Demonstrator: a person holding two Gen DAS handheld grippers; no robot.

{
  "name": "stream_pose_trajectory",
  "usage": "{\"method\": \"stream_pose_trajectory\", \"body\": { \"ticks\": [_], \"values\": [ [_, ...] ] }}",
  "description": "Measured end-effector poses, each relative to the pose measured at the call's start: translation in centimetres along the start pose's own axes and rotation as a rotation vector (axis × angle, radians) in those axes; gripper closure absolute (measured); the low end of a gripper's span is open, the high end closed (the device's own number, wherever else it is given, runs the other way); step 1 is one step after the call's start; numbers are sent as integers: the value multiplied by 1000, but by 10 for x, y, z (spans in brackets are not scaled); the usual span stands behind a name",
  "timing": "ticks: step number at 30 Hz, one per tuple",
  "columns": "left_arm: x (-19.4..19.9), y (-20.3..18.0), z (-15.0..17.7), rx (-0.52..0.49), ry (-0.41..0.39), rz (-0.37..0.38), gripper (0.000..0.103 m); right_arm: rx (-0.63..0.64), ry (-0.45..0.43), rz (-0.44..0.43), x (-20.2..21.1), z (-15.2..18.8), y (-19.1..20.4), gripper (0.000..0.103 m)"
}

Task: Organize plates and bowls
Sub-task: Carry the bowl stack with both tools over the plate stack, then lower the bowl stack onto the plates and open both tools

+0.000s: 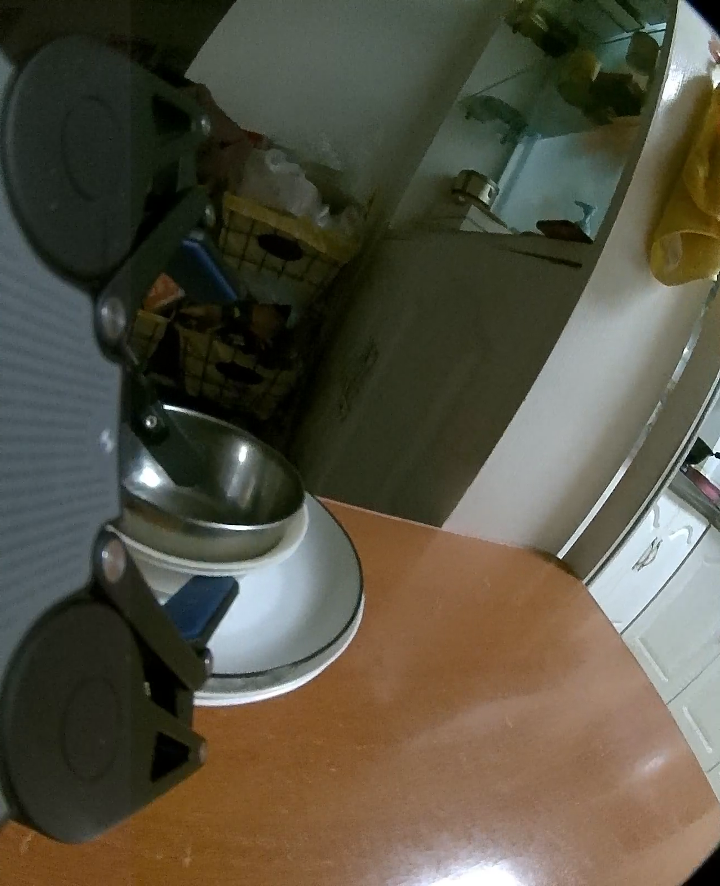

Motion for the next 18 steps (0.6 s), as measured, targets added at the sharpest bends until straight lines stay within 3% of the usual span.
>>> {"method": "stream_pose_trajectory", "body": {
  "ticks": [12, 18],
  "values": [
    [21, -13, -1, -86, -40, -72, 38, -11, -113, 48, 39, -3, -14, 0],
    [42, -28, 1, -160, -65, -130, 14, 38, -185, 145, 67, 8, -18, 0]
  ]
}}
Point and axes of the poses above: each gripper's, at about its wrist camera, not at the fingertips, and x roughly against the way its jaws point, y to its left, z to its underside, the point moved 2 cm from there along -x, roughly the way its jaws point, and after that the axes turned 7 degrees about z, right-handed, at the moved point
